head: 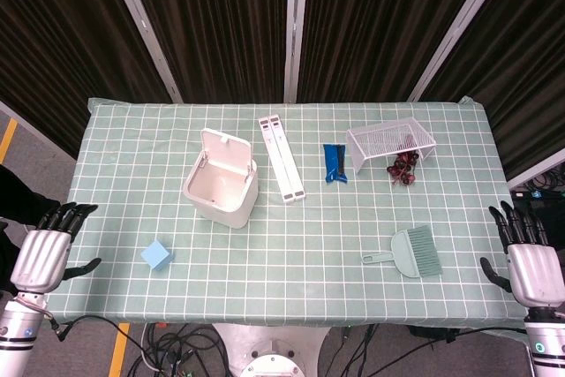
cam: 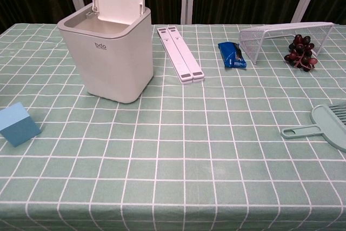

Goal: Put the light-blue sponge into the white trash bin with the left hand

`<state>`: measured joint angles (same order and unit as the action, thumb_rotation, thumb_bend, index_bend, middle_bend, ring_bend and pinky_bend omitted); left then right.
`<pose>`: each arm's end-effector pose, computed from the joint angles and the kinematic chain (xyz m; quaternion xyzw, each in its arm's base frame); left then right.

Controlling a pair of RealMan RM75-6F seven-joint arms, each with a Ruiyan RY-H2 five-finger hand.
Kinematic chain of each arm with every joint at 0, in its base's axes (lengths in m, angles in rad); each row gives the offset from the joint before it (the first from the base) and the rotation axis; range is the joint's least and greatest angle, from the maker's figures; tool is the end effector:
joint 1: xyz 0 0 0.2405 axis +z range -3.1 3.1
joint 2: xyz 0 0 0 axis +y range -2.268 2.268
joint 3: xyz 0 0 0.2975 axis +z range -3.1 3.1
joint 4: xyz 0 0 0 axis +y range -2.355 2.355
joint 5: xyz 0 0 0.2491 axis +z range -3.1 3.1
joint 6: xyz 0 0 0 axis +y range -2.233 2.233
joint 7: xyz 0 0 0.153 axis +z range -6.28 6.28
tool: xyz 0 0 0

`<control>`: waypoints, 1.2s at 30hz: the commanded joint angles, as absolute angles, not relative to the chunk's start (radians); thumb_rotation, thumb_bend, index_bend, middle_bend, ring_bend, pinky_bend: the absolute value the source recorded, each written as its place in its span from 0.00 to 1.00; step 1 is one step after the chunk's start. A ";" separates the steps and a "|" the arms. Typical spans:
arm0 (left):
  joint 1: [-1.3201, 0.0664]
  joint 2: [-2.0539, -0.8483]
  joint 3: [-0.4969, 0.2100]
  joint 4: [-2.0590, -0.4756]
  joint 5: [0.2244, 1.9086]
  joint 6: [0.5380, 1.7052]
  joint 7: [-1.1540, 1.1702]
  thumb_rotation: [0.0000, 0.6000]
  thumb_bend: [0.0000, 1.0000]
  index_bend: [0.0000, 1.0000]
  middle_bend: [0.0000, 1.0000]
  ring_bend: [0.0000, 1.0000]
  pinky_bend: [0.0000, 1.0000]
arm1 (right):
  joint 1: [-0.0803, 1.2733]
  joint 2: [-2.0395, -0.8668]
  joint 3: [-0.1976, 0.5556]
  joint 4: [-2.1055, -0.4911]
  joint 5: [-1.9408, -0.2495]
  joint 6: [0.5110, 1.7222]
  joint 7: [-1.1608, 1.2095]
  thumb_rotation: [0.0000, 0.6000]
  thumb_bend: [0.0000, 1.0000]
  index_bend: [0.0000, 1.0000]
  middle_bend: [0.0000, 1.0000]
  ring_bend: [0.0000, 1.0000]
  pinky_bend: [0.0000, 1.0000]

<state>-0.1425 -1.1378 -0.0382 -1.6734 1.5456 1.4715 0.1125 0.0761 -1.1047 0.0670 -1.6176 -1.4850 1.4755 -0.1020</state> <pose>-0.3302 0.2112 0.1220 -0.6316 -0.3558 -0.3977 0.5624 -0.3662 -0.1975 0.1483 0.6065 -0.3584 0.3545 0.6148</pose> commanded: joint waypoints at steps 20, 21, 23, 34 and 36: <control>-0.197 -1.173 0.013 -1.691 1.615 1.369 0.086 1.00 0.00 0.16 0.19 0.12 0.19 | 0.081 -1.091 0.079 -1.610 -1.481 1.478 -0.091 1.00 0.22 0.00 0.00 0.00 0.00; -0.203 -1.178 0.016 -1.690 1.615 1.355 0.090 1.00 0.00 0.16 0.18 0.12 0.19 | 0.082 -1.091 0.080 -1.610 -1.482 1.479 -0.088 1.00 0.22 0.00 0.00 0.00 0.00; -0.215 -1.193 0.025 -1.682 1.614 1.323 0.102 1.00 0.00 0.16 0.19 0.12 0.19 | 0.083 -1.092 0.081 -1.605 -1.487 1.481 -0.077 1.00 0.22 0.00 0.00 0.00 0.00; -0.273 -1.285 0.019 -1.600 1.556 1.207 0.095 1.00 0.00 0.16 0.19 0.12 0.19 | 0.080 -1.096 0.080 -1.586 -1.481 1.482 -0.066 1.00 0.22 0.00 0.00 0.00 0.00; -0.278 -1.297 0.017 -1.579 1.548 1.198 0.086 1.00 0.00 0.16 0.19 0.12 0.19 | 0.079 -1.096 0.080 -1.584 -1.480 1.482 -0.063 1.00 0.22 0.00 0.00 0.00 0.00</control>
<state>-0.2724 -1.2882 0.0198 -1.5909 1.5560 1.2062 0.0929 0.0793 -1.0960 0.0801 -1.5840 -1.4803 1.4822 -0.0636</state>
